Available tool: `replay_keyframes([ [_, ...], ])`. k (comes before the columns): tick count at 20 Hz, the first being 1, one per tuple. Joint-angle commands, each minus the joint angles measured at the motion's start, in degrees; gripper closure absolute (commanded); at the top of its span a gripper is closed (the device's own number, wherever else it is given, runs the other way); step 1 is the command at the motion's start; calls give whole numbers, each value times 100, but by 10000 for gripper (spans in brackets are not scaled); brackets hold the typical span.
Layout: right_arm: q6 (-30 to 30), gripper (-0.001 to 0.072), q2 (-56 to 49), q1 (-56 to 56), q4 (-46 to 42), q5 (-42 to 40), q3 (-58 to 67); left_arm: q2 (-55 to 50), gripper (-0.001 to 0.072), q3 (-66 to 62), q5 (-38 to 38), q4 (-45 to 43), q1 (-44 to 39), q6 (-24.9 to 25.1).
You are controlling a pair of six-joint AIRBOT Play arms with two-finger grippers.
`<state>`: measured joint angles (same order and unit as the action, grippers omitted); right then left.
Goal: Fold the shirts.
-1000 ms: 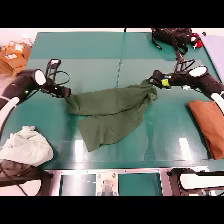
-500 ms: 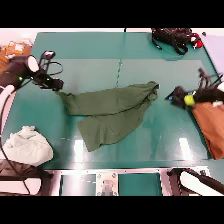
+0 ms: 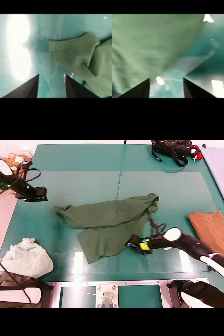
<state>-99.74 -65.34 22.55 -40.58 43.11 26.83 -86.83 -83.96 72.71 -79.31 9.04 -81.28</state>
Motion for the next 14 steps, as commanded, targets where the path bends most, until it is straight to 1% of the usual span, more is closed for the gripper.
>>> replay_keyframes([
  [1, 42, 280, -857, 1036, 568, -793, 339, -2, 327, -17, 68, 155, 107, 37],
  [2, 267, 413, -1014, 1104, 566, -769, 553, -2, 327, -17, 83, 153, 107, 37],
  [3, 557, 611, -1088, 1093, 562, -640, 743, -2, 327, -17, 116, 146, 107, 50],
  [4, 776, 686, -1075, 1016, 466, -437, 874, -2, 327, -17, 173, 146, 107, 81],
  [6, 702, 686, -896, 560, -267, 450, 1073, -2, 327, -17, 247, 138, 107, 81],
  [8, 140, 687, -474, -273, -1576, 1287, 1139, -2, 326, -17, 306, 138, 107, 79],
  [9, -197, 687, -205, -800, -2393, 1539, 1147, -2, 326, -17, 352, 149, 107, 76],
  [10, -372, 686, 20, -1327, -3086, 1622, 1150, -2, 325, -13, 400, 186, 107, 74],
  [11, -369, 687, 179, -1906, -3530, 1615, 1154, -2, 279, 11, 452, 282, 107, 74],
  [12, -232, 687, 221, -2472, -3609, 1613, 1158, -2, 52, 83, 459, 468, 107, 57],
  [13, -57, 687, 205, -2918, -3600, 1611, 1158, -2, -13, 229, 452, 765, 107, 57],
  [14, -7, 687, 170, -3279, -3598, 1604, 1158, -2, -13, 424, 446, 1078, 105, 76],
])
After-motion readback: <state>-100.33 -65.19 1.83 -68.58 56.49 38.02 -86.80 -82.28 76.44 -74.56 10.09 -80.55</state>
